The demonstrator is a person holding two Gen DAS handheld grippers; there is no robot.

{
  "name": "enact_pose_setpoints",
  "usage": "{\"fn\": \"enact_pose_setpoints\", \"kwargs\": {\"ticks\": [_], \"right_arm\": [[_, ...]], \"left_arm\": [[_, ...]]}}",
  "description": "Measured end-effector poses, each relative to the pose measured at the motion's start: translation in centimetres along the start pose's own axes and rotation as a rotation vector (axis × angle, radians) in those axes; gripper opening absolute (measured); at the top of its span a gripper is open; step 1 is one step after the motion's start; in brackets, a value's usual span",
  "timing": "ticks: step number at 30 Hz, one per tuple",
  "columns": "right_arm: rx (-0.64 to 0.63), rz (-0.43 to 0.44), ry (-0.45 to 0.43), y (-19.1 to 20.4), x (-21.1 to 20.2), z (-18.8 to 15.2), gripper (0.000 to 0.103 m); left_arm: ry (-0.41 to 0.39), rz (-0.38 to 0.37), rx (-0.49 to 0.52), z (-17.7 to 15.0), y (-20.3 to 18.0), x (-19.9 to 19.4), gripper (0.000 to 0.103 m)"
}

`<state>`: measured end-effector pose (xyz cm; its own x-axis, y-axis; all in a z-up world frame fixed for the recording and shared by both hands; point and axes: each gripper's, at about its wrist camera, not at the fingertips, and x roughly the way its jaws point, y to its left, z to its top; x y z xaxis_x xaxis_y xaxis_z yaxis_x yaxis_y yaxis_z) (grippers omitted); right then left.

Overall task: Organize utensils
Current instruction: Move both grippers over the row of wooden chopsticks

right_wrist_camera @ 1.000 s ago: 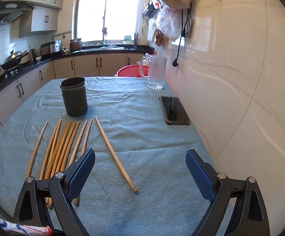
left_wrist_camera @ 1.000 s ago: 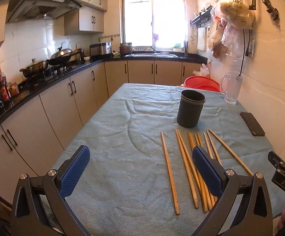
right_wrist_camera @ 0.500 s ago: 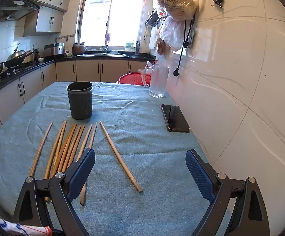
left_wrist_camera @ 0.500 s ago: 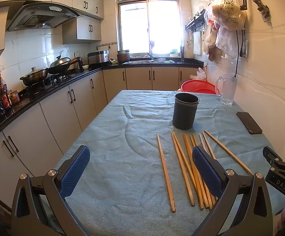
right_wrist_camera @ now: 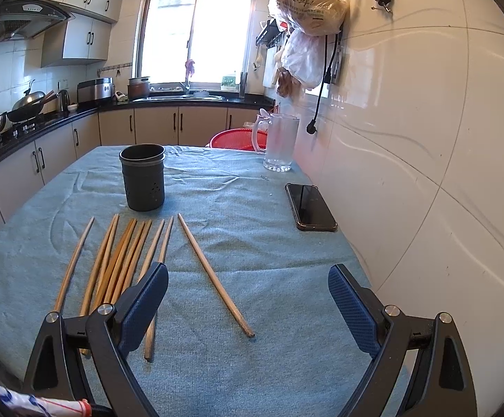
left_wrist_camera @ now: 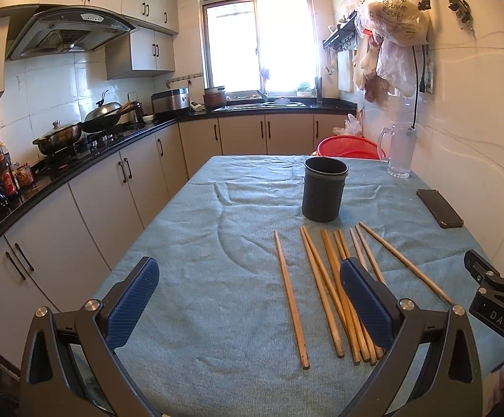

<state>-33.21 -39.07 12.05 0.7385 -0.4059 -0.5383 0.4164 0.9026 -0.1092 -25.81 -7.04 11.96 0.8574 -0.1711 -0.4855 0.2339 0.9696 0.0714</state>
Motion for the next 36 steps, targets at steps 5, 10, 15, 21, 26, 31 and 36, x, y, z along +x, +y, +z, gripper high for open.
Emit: {"fn": "enact_pose_setpoints", "kwargs": {"ticks": [5,10,15,21,26,31,36], "right_arm": [[0.007,0.010,0.002,0.1,0.0,-0.2,0.096],[0.011,0.014,0.003,0.1,0.0,-0.4,0.096],[0.009,0.016,0.010,0.2,0.0,-0.5,0.096],[0.009,0.022,0.013,0.3,0.0,-0.5,0.096],[0.006,0.025,0.017,0.4,0.1,-0.6,0.096],[0.003,0.033,0.027,0.6,0.4,-0.7,0.096],[-0.012,0.046,0.038,0.5,1.2,-0.5,0.096]], "left_arm": [[0.021,0.005,0.004,-0.1,0.0,0.4,0.103],[0.038,0.021,0.023,-0.3,-0.3,0.7,0.103],[0.049,0.024,0.039,-0.6,-0.4,0.9,0.103],[0.072,0.016,0.040,-0.8,-0.3,1.3,0.103],[0.091,0.008,0.033,-1.0,-0.2,1.6,0.103],[0.115,0.005,0.030,-1.1,-0.1,2.2,0.103],[0.150,0.007,0.015,-1.0,0.4,3.3,0.103]]}}
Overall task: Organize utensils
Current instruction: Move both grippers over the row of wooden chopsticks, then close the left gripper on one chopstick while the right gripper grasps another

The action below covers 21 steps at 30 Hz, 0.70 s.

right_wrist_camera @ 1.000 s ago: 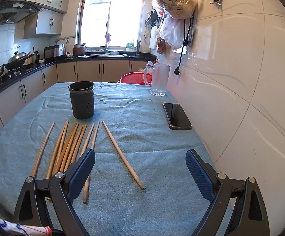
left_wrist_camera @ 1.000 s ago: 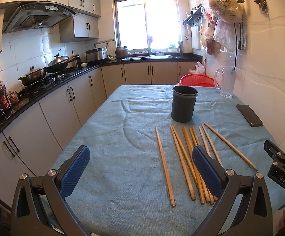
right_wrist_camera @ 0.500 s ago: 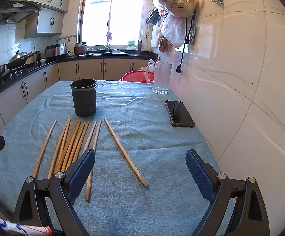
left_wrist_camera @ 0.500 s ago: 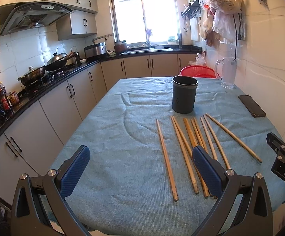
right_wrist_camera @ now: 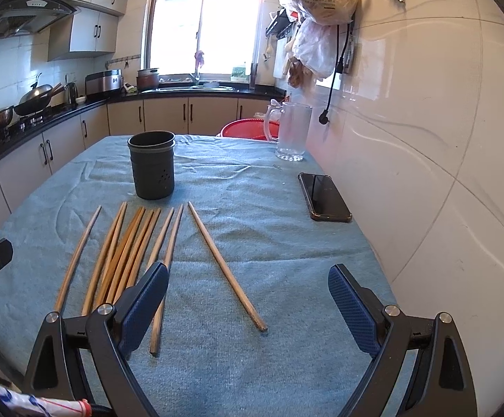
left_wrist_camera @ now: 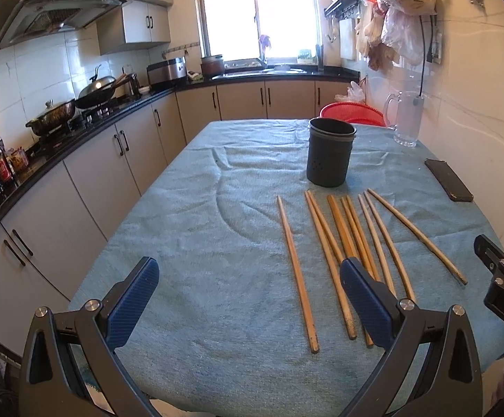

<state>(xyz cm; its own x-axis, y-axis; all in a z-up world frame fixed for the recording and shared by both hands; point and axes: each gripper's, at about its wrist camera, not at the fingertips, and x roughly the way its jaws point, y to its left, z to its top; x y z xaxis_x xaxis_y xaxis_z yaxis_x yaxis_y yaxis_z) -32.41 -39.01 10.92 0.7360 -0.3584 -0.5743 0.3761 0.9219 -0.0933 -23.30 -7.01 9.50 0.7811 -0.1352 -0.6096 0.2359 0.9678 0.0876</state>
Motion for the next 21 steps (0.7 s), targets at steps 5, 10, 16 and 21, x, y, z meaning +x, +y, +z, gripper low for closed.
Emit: {"fn": "enact_pose_setpoints", "kwargs": {"ticks": [5,10,16,21], "right_arm": [[-0.021,0.053,0.025,-0.6,1.4,0.8,0.096],[-0.057,0.162,0.100,-1.4,4.4,2.3,0.095],[-0.108,0.275,0.227,-1.6,9.7,4.3,0.075],[-0.151,0.371,0.360,-0.5,14.2,4.8,0.064]], "left_arm": [[0.038,0.005,-0.035,0.6,1.3,1.5,0.103],[0.125,-0.097,-0.067,2.1,2.0,4.1,0.103],[0.295,-0.209,-0.046,3.6,0.9,9.4,0.066],[0.429,-0.246,-0.079,3.7,0.2,13.6,0.050]]}}
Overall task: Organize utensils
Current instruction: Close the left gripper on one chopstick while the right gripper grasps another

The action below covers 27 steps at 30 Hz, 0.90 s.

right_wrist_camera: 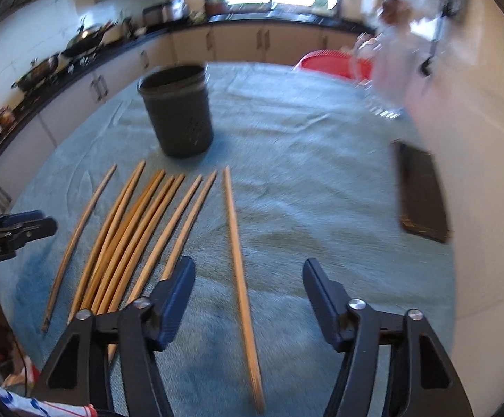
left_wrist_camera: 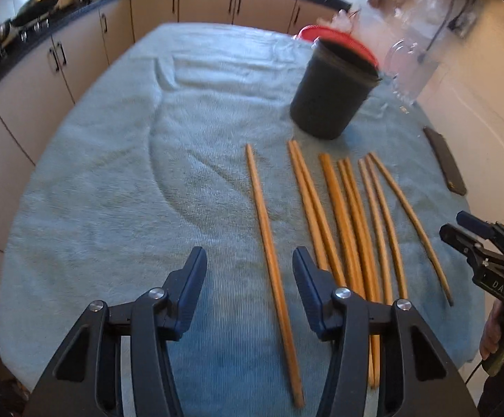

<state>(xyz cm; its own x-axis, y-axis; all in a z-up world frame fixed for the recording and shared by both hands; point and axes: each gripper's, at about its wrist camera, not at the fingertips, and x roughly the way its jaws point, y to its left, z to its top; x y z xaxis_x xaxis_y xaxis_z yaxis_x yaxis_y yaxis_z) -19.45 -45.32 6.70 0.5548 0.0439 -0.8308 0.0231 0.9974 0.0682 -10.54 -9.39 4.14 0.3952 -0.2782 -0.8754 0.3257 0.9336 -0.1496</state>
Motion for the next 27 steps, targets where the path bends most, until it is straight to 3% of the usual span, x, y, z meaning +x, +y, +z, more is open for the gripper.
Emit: {"fn": "enact_pose_setpoints", "kwargs": {"ticks": [5,7,9,11,13,23,27], "right_arm": [[-0.042,0.022,0.071,0.3,3.0,1.3,0.058],[-0.050,0.025,0.092,0.4,4.0,1.8,0.054],[-0.055,0.028,0.115,0.5,4.8,2.3,0.051],[-0.068,0.034,0.138,0.5,5.5,2.6,0.048],[-0.080,0.031,0.164,0.7,6.1,2.9,0.041],[-0.114,0.008,0.275,1.0,8.5,5.7,0.030],[-0.110,0.008,0.320,1.4,9.2,6.6,0.019]], "left_arm": [[0.031,-0.009,0.009,1.3,-0.7,1.6,0.050],[0.049,0.001,0.028,1.7,-1.1,2.3,0.045],[0.078,0.011,0.045,2.2,-1.4,3.1,0.030],[0.104,0.020,0.057,2.6,-1.7,3.8,0.024],[0.109,0.042,0.074,2.9,-2.0,4.1,0.024],[0.161,0.038,0.109,4.1,-2.1,4.6,0.023],[0.191,0.049,0.141,5.5,-2.6,5.5,0.023]]}}
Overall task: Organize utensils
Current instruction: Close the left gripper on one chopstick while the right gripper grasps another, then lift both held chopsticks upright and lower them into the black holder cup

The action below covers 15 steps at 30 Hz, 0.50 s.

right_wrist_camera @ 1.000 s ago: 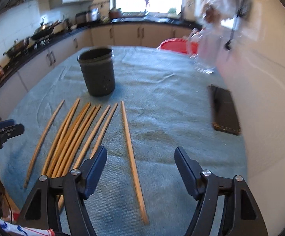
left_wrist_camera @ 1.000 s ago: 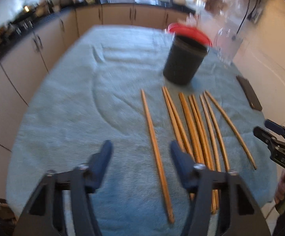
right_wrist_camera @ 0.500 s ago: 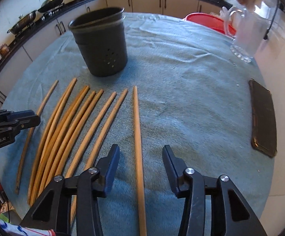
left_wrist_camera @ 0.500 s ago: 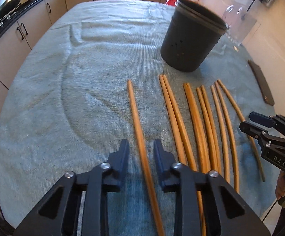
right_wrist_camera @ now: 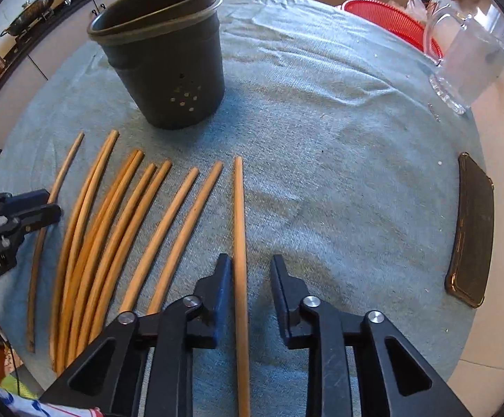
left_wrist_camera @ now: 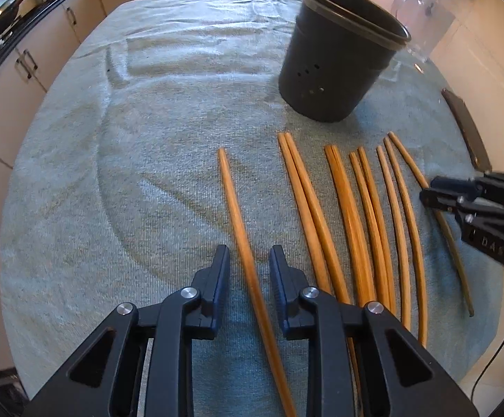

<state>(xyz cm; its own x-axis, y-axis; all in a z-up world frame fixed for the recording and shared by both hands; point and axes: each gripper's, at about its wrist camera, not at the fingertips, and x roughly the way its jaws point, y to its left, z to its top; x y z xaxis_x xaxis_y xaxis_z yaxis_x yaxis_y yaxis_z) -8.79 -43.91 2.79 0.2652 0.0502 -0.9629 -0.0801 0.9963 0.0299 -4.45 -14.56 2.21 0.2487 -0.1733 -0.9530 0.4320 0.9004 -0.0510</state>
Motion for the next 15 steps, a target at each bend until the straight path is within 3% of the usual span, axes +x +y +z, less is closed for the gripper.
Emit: {"fn": "enact_pose_setpoints", "kwargs": {"ticks": [1,3,7,15], "right_arm": [[-0.007,-0.005,0.003,0.2,0.0,0.2,0.011],[-0.026,-0.013,0.000,0.9,0.1,0.4,0.008],[0.020,0.021,-0.040,0.9,-0.5,-0.1,0.007],[0.065,0.072,-0.242,1.5,-6.5,-4.5,0.007]], "left_arm": [[-0.001,0.001,0.008,0.1,-0.1,0.1,0.022],[-0.010,0.005,0.021,0.3,-0.4,0.2,0.008],[-0.044,-0.033,-0.014,-0.1,-0.1,-0.4,0.006],[-0.291,-0.079,0.031,-3.7,-0.2,-7.7,0.007]]}}
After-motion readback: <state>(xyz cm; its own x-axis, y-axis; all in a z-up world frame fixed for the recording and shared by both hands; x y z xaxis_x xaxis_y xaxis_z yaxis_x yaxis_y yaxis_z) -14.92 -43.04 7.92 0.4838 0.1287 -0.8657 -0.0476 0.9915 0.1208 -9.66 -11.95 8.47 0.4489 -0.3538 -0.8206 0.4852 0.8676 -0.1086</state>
